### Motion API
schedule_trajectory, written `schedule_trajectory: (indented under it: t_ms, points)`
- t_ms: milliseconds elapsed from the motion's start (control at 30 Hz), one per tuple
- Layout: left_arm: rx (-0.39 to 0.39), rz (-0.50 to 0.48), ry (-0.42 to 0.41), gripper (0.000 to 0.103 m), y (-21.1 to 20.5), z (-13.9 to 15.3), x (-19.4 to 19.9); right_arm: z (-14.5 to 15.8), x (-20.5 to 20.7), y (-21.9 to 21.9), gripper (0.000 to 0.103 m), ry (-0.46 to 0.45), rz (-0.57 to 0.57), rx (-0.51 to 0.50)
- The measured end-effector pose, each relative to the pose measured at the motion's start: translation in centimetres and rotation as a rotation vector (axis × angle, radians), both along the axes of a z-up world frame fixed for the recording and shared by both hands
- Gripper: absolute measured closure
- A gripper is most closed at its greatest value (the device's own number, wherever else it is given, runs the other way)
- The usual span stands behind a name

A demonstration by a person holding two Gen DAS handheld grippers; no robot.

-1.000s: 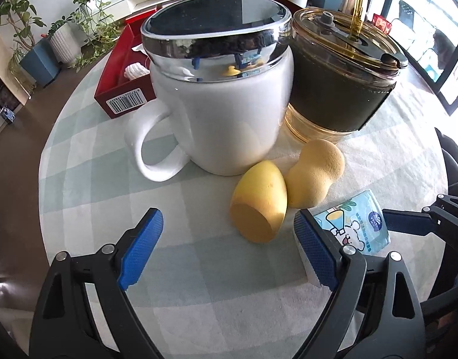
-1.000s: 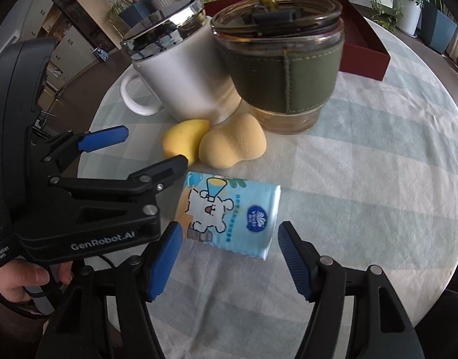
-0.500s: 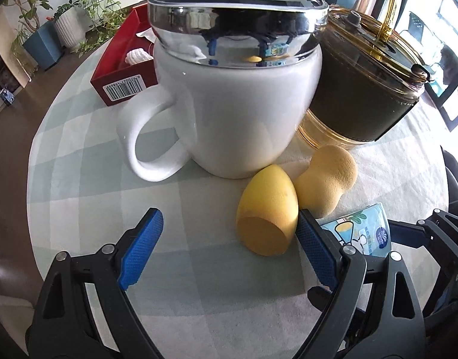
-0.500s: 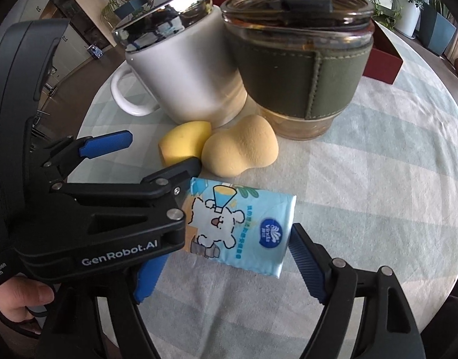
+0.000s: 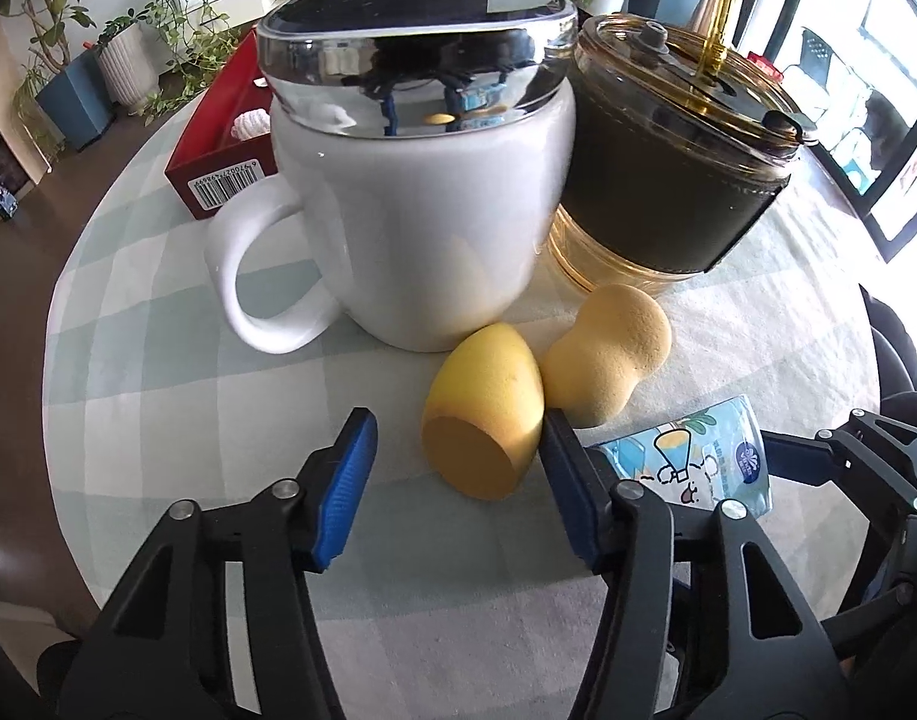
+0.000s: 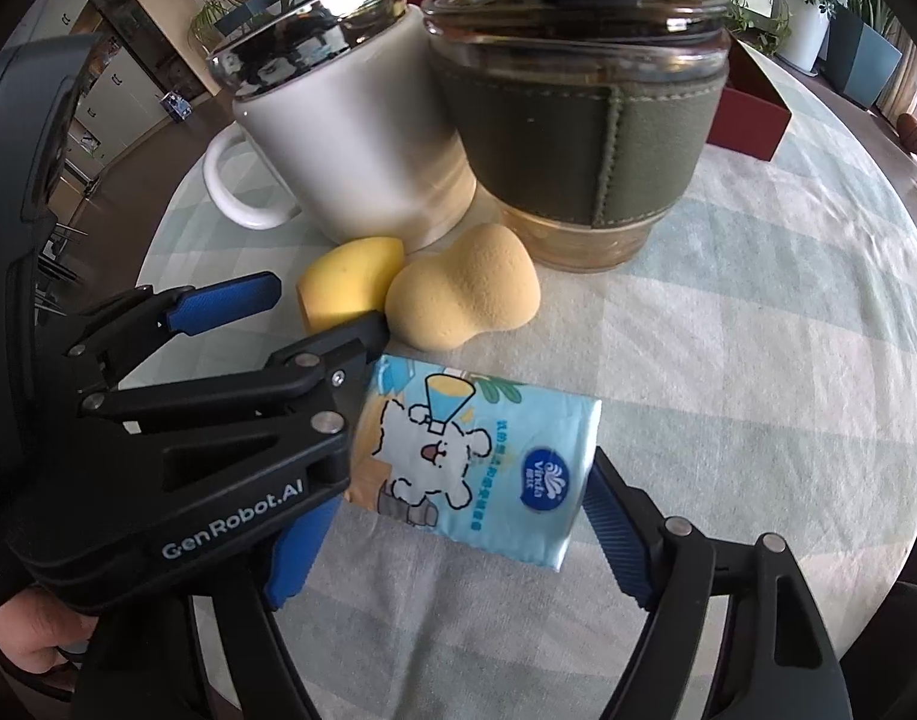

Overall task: Organize soft objects
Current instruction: 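Grasp the blue tissue pack with the right tool while the left grasps the yellow egg sponge, then carry the tissue pack and yellow sponge over the red tray with both tools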

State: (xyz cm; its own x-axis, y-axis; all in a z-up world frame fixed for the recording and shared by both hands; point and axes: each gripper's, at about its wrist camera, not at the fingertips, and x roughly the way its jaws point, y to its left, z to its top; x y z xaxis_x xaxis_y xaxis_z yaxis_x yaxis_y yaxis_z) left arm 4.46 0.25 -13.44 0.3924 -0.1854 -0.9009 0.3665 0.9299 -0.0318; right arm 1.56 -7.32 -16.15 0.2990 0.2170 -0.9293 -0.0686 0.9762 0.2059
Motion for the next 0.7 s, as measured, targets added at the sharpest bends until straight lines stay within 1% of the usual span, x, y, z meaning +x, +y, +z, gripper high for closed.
schedule_trajectory:
  t_ms: [67, 133, 367, 633, 700]
  points:
    - [-0.009, 0.0, 0.001, 0.061, -0.1, 0.1, -0.1, 0.0, -0.1, -0.4, 0.023, 0.001, -0.008, 0.0]
    - [-0.014, -0.007, 0.001, 0.066, -0.2, 0.3, -0.4, 0.0, -0.1, -0.7, 0.023, 0.001, -0.013, -0.001]
    - [-0.023, -0.002, -0.005, 0.067, 0.1, 0.6, -0.5, 0.1, -0.2, -1.4, 0.023, -0.004, -0.03, 0.006]
    - [-0.016, 0.006, -0.026, 0.068, 0.8, 1.4, -0.9, 0.5, -0.5, -1.8, 0.023, -0.014, -0.03, 0.006]
    - [-0.01, 0.012, -0.031, 0.068, 1.3, 1.6, -1.0, 0.7, -0.9, -2.5, 0.023, -0.014, -0.032, 0.003]
